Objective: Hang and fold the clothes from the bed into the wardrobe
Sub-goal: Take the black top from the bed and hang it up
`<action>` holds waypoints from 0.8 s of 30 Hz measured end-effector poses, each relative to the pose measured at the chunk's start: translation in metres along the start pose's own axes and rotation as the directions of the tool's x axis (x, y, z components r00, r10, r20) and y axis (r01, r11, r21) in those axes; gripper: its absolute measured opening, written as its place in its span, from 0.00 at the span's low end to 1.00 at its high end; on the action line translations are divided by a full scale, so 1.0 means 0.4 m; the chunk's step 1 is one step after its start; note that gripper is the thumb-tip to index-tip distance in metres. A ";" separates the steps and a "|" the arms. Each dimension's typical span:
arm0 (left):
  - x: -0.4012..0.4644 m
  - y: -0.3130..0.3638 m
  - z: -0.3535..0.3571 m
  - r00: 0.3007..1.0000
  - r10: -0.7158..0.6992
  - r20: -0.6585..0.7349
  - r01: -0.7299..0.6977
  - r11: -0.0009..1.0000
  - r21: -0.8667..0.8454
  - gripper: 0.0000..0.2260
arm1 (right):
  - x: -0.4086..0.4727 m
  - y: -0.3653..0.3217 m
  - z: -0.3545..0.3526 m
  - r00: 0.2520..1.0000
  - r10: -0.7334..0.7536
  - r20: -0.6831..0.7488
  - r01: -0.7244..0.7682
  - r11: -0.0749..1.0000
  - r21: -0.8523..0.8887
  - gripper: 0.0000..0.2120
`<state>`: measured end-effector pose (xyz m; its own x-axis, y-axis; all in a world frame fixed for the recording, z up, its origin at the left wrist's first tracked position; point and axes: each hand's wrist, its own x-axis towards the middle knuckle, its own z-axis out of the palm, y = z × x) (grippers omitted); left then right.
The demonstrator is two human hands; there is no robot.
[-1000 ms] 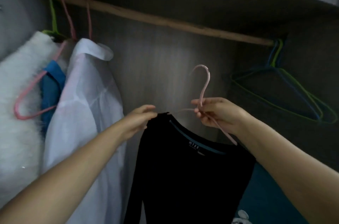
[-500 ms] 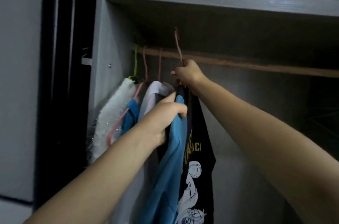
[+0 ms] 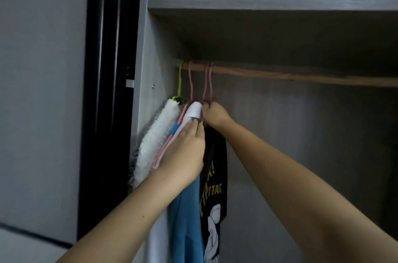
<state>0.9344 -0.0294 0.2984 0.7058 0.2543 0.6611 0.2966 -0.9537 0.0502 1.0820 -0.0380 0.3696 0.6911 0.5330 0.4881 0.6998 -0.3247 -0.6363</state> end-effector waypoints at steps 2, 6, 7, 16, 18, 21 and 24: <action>-0.014 0.017 -0.003 0.995 0.059 -0.084 -0.046 0.988 0.150 0.28 | -0.032 0.036 -0.019 1.000 -0.003 -0.026 0.003 1.000 -0.015 0.25; -0.020 0.104 -0.014 0.969 0.201 -0.144 -0.164 0.959 0.231 0.25 | -0.114 0.140 -0.098 0.994 -0.020 -0.110 0.010 0.996 -0.089 0.25; -0.016 0.129 -0.012 0.962 0.226 -0.152 -0.190 0.956 0.224 0.23 | -0.136 0.164 -0.123 0.992 -0.036 -0.119 0.022 0.993 -0.117 0.24; -0.075 0.424 0.176 0.901 0.429 -0.058 -0.427 0.858 -0.285 0.17 | -0.505 0.490 -0.345 0.975 0.151 -0.161 -0.211 0.849 -0.483 0.17; -0.127 0.517 0.241 0.867 0.499 -0.011 -0.450 0.773 -0.447 0.16 | -0.636 0.568 -0.392 0.952 0.279 -0.129 -0.304 0.794 -0.526 0.16; -0.233 0.670 0.328 0.796 0.603 0.055 -0.464 0.666 -0.584 0.17 | -0.869 0.666 -0.462 0.860 0.481 -0.173 -0.491 0.684 -0.539 0.14; -0.365 0.832 0.376 0.715 0.693 0.094 -0.449 0.558 -0.698 0.16 | -1.121 0.733 -0.529 0.731 0.643 -0.230 -0.653 0.559 -0.512 0.12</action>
<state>1.0269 -0.3599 0.1062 0.7708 -0.4638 0.4367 -0.6002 -0.7584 0.2540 1.0155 -0.5373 0.0907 0.9964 0.0010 0.0853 0.0325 -0.9292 -0.3681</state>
